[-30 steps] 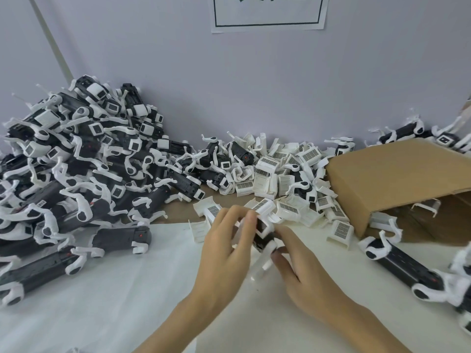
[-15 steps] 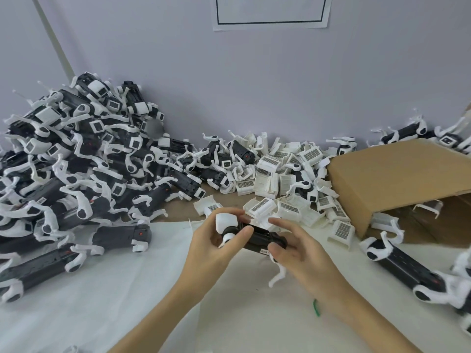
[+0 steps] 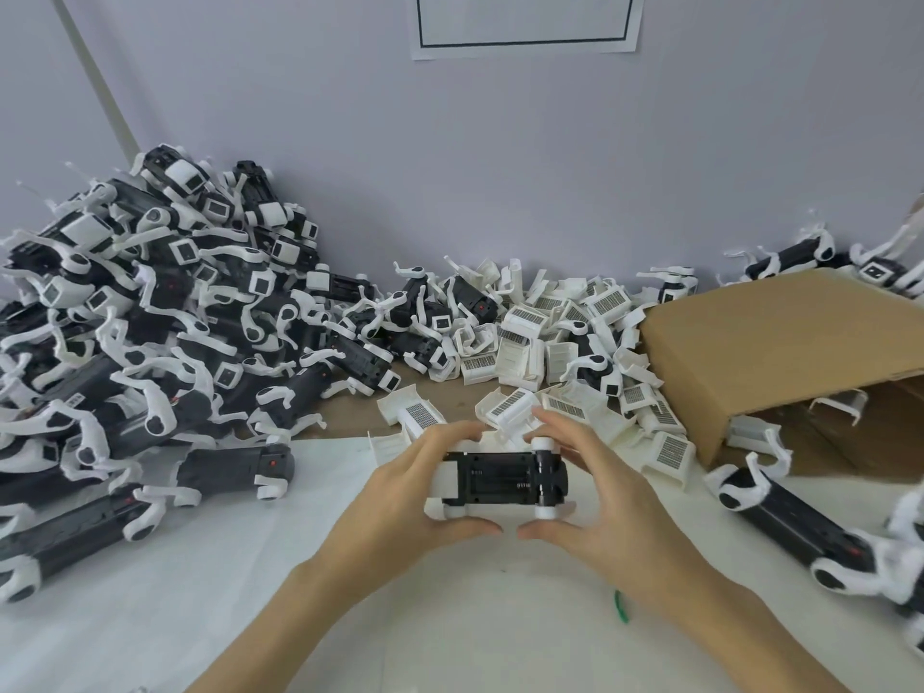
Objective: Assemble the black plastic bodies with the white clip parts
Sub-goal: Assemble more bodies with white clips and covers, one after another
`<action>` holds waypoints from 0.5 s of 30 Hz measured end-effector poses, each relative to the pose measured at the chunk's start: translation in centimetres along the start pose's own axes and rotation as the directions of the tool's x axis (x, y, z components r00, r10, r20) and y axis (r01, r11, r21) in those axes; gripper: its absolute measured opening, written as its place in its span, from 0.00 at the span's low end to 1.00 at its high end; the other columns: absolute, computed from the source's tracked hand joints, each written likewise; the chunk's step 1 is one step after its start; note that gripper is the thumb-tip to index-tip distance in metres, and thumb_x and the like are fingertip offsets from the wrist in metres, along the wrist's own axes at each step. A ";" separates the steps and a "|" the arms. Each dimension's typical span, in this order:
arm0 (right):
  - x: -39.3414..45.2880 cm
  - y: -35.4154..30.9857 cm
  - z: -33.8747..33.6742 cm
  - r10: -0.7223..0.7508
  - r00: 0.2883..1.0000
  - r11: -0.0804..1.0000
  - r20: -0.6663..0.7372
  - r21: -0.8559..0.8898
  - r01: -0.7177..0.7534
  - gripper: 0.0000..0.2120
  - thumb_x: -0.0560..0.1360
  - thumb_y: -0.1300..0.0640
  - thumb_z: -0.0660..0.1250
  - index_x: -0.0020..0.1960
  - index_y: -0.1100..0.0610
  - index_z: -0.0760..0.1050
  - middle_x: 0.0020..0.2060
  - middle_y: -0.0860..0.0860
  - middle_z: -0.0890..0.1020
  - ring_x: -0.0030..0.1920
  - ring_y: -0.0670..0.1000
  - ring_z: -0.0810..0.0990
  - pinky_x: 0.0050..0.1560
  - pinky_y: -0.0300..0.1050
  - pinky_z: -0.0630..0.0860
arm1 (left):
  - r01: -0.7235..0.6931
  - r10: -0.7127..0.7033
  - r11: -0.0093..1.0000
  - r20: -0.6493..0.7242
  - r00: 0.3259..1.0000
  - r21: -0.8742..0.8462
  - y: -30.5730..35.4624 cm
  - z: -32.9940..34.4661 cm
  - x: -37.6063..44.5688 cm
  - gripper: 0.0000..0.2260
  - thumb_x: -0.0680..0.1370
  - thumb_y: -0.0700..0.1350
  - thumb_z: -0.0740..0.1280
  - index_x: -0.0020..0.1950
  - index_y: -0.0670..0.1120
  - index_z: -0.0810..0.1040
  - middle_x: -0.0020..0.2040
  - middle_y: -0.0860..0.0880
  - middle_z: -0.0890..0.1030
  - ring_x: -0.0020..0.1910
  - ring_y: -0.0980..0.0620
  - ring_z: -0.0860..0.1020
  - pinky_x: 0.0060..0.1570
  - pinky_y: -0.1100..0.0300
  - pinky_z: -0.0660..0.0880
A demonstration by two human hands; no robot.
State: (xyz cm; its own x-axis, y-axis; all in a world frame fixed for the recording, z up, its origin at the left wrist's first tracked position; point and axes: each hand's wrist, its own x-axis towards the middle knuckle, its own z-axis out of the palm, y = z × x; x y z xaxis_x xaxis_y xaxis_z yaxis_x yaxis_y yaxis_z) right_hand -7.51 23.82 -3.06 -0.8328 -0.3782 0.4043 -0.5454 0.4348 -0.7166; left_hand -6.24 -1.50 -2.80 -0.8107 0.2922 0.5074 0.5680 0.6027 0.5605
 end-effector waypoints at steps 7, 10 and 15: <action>0.2 0.5 0.6 -0.037 0.999 0.990 -0.008 0.135 0.038 0.51 0.71 0.52 0.81 0.83 0.39 0.53 0.72 0.37 0.74 0.75 0.40 0.70 0.74 0.32 0.63 | -0.125 0.140 0.986 -0.147 0.979 0.106 -0.4 0.6 0.1 0.26 0.72 0.60 0.80 0.64 0.52 0.78 0.61 0.60 0.81 0.59 0.60 0.81 0.57 0.69 0.75; 0.3 0.4 0.7 0.033 0.994 0.961 -0.105 0.275 -0.003 0.49 0.71 0.51 0.80 0.82 0.41 0.54 0.67 0.40 0.80 0.69 0.43 0.77 0.67 0.33 0.72 | 0.100 -0.128 0.959 -0.092 0.987 -0.265 -0.1 1.1 0.0 0.33 0.69 0.59 0.83 0.71 0.59 0.73 0.61 0.59 0.82 0.63 0.54 0.81 0.60 0.64 0.76; 0.5 -0.3 1.4 0.186 0.981 0.911 -0.059 0.384 -0.149 0.29 0.75 0.47 0.73 0.74 0.40 0.68 0.58 0.43 0.84 0.57 0.47 0.85 0.54 0.38 0.79 | 0.290 -0.368 0.783 -0.034 0.929 -0.550 0.4 1.7 -0.4 0.30 0.70 0.55 0.82 0.68 0.61 0.74 0.54 0.54 0.82 0.35 0.56 0.82 0.29 0.60 0.77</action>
State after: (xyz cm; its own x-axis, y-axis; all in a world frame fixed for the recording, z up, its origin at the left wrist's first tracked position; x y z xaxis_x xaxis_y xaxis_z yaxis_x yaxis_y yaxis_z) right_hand -7.61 22.40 -3.46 -0.9237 -0.2418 0.2971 -0.3360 0.1393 -0.9315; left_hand -5.89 -0.08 -3.91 -0.9575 0.0245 0.2873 0.2877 0.1478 0.9463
